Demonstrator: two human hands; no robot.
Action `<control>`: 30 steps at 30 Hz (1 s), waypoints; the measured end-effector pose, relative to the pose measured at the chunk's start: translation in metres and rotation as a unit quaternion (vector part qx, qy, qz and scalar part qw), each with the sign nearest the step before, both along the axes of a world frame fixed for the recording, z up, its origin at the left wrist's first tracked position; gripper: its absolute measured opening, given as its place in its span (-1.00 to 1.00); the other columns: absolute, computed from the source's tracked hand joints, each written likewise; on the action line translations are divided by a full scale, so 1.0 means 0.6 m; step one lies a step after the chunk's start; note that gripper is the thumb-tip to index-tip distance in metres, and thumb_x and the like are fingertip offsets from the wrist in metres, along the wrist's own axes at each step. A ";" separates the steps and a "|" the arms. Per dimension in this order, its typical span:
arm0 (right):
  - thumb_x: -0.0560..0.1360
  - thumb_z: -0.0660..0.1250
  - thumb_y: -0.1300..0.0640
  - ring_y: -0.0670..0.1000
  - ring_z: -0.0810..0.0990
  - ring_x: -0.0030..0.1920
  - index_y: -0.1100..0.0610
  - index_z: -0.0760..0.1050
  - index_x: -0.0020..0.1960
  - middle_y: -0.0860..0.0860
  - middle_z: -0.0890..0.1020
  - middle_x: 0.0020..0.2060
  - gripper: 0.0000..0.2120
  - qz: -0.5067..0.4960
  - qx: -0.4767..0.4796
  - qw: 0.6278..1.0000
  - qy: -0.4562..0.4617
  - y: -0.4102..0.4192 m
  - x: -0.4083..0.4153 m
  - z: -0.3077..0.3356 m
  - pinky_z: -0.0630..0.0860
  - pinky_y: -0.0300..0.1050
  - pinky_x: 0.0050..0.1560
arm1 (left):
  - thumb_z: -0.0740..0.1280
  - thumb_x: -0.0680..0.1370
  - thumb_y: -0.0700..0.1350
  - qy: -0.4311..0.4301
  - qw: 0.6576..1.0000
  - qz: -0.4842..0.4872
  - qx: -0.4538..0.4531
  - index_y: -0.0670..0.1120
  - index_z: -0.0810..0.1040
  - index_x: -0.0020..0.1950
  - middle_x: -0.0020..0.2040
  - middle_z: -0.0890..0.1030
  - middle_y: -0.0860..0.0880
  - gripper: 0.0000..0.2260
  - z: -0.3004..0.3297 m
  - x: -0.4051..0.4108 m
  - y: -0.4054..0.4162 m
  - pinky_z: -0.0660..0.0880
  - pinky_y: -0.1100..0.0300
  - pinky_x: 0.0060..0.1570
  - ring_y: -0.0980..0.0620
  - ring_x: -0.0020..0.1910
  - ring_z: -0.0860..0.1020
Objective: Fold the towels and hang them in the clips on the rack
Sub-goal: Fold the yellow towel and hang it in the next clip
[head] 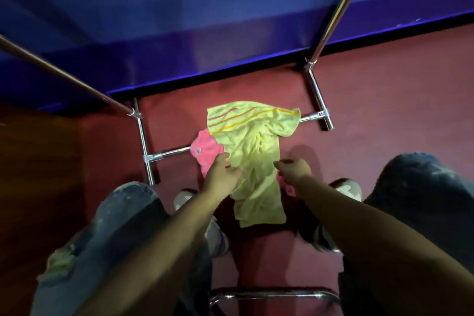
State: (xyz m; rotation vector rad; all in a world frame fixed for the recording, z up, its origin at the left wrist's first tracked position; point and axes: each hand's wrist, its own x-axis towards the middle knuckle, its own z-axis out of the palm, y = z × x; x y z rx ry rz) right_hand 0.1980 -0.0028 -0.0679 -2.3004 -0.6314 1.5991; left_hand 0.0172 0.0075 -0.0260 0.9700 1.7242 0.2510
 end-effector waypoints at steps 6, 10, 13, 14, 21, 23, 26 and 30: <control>0.39 0.39 0.10 0.13 0.57 -0.19 0.22 0.56 0.05 0.15 0.63 -0.18 -0.71 -0.031 -0.069 0.997 -0.022 -0.011 -0.016 -0.128 0.50 -0.01 -0.11 | 0.40 0.48 -0.16 0.048 0.998 -0.019 -0.022 -0.19 0.39 0.33 0.11 0.57 -0.14 -0.55 -0.074 0.011 0.000 0.43 0.21 0.06 -0.08 0.08 0.55; 0.47 0.32 0.00 0.12 0.59 -0.17 0.19 0.47 0.18 0.12 0.61 -0.07 -0.63 -0.084 -0.085 0.992 -0.039 -0.012 -0.029 -0.164 0.50 -0.07 -0.14 | 0.38 0.49 -0.16 0.043 0.997 -0.018 -0.055 -0.19 0.35 0.37 0.05 0.51 -0.06 -0.52 -0.111 0.014 0.004 0.40 0.20 0.10 0.01 0.01 0.49; 0.46 0.34 0.08 0.03 0.50 -0.27 0.13 0.39 0.33 0.12 0.57 -0.05 -0.54 -0.109 -0.092 0.990 -0.005 -0.011 -0.040 -0.188 0.45 -0.11 -0.25 | 0.39 0.48 -0.15 0.051 0.996 -0.031 -0.066 -0.18 0.36 0.34 0.05 0.50 -0.06 -0.53 -0.128 0.009 0.002 0.42 0.14 0.14 -0.02 0.05 0.50; 0.45 0.35 0.12 0.05 0.53 -0.21 0.14 0.39 0.33 0.13 0.57 -0.02 -0.54 -0.111 -0.096 0.989 0.003 -0.010 -0.041 -0.192 0.46 -0.11 -0.21 | 0.40 0.47 -0.14 0.050 0.996 -0.033 -0.064 -0.18 0.37 0.33 0.05 0.50 -0.06 -0.54 -0.130 0.008 0.001 0.44 0.11 0.15 -0.04 0.06 0.51; 0.47 0.29 0.10 0.21 0.57 0.06 0.24 0.49 0.13 0.19 0.62 0.05 -0.70 -0.052 -0.092 0.993 -0.050 0.001 -0.039 -0.181 0.42 -0.11 -0.05 | 0.38 0.48 -0.15 0.041 0.996 -0.023 -0.071 -0.17 0.35 0.35 0.08 0.49 -0.06 -0.53 -0.131 0.008 0.004 0.42 0.13 0.18 0.00 0.07 0.49; 0.43 0.33 0.06 0.19 0.57 0.07 0.25 0.51 0.12 0.14 0.62 0.03 -0.65 -0.033 -0.073 0.995 -0.059 -0.002 -0.038 -0.163 0.43 -0.09 0.02 | 0.38 0.48 -0.16 0.038 0.997 -0.017 -0.067 -0.17 0.34 0.36 0.11 0.50 -0.07 -0.52 -0.125 0.009 0.004 0.42 0.16 0.16 0.00 0.08 0.49; 0.42 0.35 0.10 0.12 0.54 -0.07 0.22 0.51 -0.01 0.09 0.58 -0.15 -0.77 -0.027 -0.048 0.997 -0.050 0.001 -0.043 -0.120 0.38 -0.13 -0.09 | 0.37 0.49 -0.16 0.031 0.998 -0.024 -0.052 -0.17 0.33 0.37 0.13 0.50 -0.06 -0.53 -0.102 0.009 0.000 0.39 0.23 0.10 -0.01 0.12 0.50; 0.41 0.23 0.22 0.12 0.52 -0.23 0.18 0.47 -0.27 0.11 0.58 -0.31 -0.90 -0.075 -0.005 0.997 0.002 0.016 -0.067 -0.043 0.46 -0.08 -0.19 | 0.39 0.46 -0.21 0.027 0.999 -0.010 -0.024 -0.16 0.38 0.32 0.08 0.53 -0.09 -0.56 -0.050 0.012 -0.006 0.48 0.09 0.15 -0.05 0.07 0.54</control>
